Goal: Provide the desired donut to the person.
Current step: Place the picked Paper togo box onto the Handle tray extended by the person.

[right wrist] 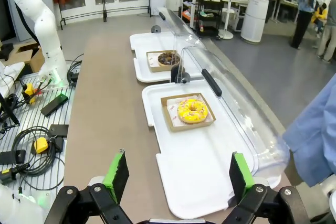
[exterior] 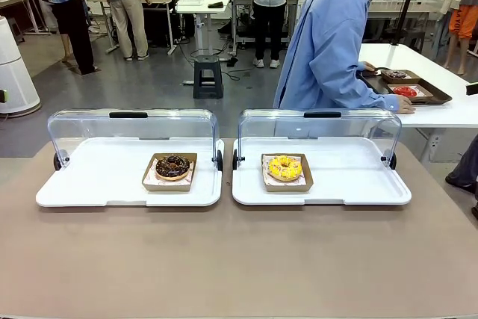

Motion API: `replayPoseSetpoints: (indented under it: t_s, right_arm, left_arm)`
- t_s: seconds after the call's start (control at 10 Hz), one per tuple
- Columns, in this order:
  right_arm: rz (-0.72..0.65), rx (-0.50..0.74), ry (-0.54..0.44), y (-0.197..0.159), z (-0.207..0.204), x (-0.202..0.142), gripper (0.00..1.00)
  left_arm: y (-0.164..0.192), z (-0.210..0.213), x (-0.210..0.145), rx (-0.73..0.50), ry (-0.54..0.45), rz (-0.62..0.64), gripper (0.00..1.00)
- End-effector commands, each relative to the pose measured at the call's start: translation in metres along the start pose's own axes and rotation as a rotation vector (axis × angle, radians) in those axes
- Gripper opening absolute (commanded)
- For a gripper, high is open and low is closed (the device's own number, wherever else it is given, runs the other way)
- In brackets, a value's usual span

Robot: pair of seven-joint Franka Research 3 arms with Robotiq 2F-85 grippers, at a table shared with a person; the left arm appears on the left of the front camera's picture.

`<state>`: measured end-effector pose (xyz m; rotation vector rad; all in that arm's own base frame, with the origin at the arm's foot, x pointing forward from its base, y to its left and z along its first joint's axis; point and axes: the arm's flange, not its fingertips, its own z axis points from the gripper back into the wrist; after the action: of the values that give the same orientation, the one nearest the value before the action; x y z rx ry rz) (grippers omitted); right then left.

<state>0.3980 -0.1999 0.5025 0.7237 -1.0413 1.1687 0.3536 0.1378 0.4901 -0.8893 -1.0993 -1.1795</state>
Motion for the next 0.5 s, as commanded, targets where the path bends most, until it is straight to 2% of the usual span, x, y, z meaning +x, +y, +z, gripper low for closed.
replayPoseSetpoints:
  t_s: [0.0,0.4]
  right_arm:
    - [0.003,0.003,-0.002,-0.0004,-0.0001,-0.0002,1.00]
    - [0.003,0.003,-0.002,-0.0004,-0.0001,-0.0002,1.00]
  left_arm:
    - [0.0000,-0.0001,0.0004,0.013,-0.001,-0.003,1.00]
    - [0.0000,-0.0001,0.0004,0.013,-0.001,-0.003,1.00]
